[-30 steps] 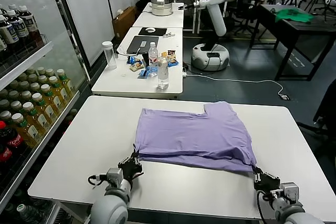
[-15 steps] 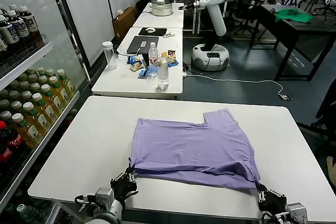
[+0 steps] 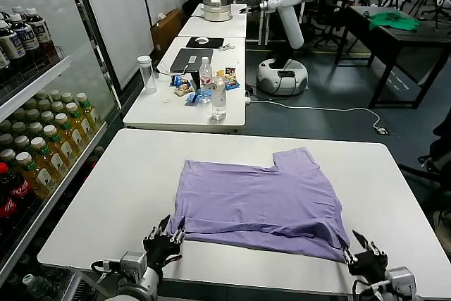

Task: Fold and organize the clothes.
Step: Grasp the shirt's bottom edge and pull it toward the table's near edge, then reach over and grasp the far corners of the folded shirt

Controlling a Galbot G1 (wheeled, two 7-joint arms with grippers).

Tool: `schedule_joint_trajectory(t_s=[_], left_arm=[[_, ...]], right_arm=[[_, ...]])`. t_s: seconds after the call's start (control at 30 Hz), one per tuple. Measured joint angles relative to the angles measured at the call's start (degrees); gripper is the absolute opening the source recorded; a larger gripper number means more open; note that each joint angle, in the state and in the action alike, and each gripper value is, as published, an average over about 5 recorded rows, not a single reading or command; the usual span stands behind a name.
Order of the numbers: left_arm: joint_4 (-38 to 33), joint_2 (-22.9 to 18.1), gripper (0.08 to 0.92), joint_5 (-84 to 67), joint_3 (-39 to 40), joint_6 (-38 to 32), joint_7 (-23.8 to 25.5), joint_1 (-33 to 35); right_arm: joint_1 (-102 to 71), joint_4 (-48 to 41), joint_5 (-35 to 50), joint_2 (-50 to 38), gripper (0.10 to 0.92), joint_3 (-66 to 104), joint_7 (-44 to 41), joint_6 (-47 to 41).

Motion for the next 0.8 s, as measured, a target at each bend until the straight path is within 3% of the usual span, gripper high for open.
schedule_joint_trajectory(t_s=[0.2,0.33,0.8], left_arm=[[4.58,-0.11,0.747,-2.19,1.78,0.21,-0.15,-6.84],[8.94,-0.52,0.814,-3.78,3.31,0.40,-0.17,-12.32],[27.17,-3.52,0.823,-7.04,10.11,0.91,-0.10,-31.44]], right_arm=[[10.14,-5.27,4.14,-2.76,0.794,-3.63,1.56,-1.51],[17.55,-9.97,6.81,-3.83,0.821,-7.15,2.38,-2.26],[42.54,-28.84,13.57,-3.39,0.823,-21.52,3.61,-3.35]])
